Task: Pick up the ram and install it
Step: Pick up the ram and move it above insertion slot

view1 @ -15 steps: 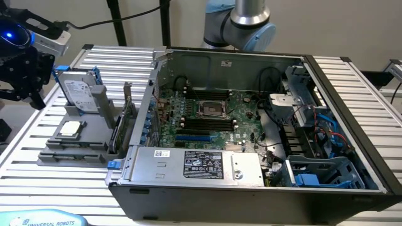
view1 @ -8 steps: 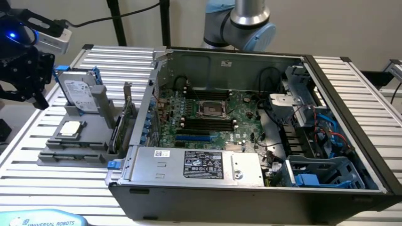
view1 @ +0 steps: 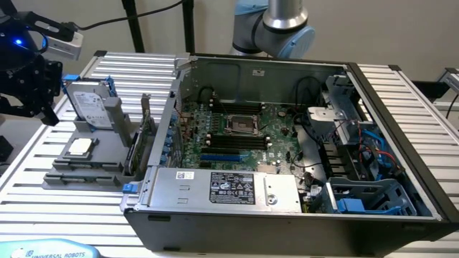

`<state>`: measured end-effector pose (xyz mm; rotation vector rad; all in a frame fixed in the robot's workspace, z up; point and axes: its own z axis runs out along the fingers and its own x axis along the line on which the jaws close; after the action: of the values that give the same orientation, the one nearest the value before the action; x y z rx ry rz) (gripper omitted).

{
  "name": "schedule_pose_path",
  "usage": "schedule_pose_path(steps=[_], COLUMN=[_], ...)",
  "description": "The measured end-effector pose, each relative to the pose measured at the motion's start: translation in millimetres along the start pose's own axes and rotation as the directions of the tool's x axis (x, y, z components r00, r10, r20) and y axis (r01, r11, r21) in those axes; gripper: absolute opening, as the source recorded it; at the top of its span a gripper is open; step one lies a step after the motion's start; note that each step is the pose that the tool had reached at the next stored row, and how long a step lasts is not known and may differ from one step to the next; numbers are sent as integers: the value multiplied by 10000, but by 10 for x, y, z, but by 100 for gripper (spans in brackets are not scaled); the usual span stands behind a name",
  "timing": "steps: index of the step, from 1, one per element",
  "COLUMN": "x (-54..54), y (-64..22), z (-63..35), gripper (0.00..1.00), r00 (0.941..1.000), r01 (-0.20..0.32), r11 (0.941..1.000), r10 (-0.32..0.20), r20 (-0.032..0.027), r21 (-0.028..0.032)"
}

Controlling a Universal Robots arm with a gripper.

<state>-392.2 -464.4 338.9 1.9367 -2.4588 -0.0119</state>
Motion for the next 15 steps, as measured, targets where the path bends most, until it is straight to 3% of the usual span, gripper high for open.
schedule_pose_path(steps=[4,15], x=[3,9], y=[-2,-9], z=[43,205], gripper=[11,11], r00=[9996,9944], r01=[293,1059], r11=[9996,9944], r10=[-293,-1059], r20=[34,57], r21=[7,3])
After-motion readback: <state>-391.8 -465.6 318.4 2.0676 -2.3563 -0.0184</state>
